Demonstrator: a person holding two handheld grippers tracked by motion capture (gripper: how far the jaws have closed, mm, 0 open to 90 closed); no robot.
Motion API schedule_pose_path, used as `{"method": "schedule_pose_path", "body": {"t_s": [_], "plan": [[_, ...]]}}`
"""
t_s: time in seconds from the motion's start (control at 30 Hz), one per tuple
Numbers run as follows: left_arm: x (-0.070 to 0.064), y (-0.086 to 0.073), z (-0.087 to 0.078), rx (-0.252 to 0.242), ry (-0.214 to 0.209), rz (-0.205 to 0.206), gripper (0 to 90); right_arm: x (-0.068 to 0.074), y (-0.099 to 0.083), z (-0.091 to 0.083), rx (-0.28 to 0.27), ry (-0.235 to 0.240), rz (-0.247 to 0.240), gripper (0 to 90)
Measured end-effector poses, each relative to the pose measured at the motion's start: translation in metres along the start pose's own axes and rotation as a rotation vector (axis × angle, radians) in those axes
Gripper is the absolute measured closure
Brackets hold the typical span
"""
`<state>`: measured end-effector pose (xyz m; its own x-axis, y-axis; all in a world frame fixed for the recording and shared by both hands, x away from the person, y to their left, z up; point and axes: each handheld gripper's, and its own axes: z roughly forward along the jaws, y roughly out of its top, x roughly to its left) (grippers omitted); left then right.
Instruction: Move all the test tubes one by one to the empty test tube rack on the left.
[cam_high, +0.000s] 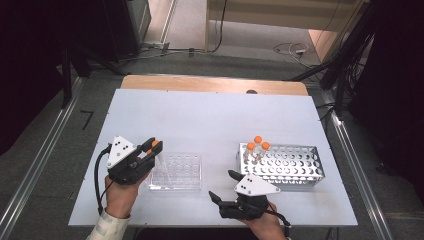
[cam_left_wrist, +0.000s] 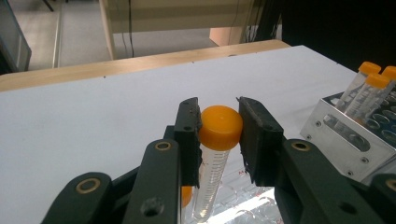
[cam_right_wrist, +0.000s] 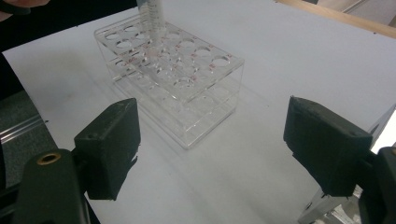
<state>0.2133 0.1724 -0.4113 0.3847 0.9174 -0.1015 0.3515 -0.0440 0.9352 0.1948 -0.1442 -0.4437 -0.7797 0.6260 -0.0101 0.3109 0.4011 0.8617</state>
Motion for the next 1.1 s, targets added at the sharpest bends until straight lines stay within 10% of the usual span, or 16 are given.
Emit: {"method": "schedule_pose_path", "body": {"t_s": [1.1], "plan": [[0.0001, -0.0032, -0.0026, -0.006, -0.042, -0.036, 56.5, -0.0019, -0.0009, -0.0011, -0.002, -0.009, 0.004, 17.8]]}}
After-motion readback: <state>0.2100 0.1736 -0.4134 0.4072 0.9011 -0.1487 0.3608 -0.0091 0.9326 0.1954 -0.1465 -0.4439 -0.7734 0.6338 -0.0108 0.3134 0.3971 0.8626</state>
